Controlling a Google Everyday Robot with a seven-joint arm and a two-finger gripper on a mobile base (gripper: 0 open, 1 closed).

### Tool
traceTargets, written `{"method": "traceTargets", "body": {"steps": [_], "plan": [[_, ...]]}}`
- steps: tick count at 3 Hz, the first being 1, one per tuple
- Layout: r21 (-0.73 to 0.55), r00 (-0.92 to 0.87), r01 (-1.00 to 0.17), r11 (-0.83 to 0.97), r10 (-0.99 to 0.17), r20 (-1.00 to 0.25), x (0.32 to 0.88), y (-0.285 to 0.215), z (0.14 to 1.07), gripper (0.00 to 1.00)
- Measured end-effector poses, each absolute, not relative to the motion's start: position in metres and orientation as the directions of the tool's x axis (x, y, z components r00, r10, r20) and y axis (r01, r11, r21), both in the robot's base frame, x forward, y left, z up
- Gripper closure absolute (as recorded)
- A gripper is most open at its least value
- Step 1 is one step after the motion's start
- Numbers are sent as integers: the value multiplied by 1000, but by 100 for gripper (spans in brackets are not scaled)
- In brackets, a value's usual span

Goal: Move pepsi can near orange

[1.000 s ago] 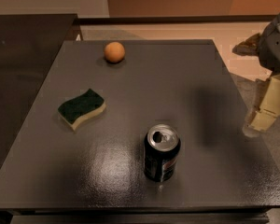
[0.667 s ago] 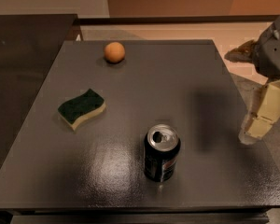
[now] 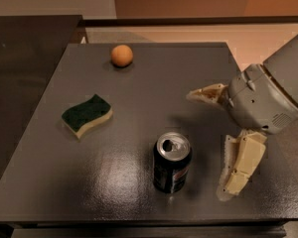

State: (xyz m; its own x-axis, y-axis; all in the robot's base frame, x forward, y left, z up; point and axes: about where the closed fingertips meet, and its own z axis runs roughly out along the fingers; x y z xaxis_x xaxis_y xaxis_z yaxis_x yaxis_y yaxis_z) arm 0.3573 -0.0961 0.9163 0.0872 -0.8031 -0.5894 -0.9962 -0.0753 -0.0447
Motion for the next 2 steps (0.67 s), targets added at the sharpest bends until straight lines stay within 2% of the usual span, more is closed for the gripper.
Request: {"method": "traceTargets", "body": {"steps": [2], "plan": [[-70, 194, -978, -198, -723, -663, 336, -43, 899, 0]]}}
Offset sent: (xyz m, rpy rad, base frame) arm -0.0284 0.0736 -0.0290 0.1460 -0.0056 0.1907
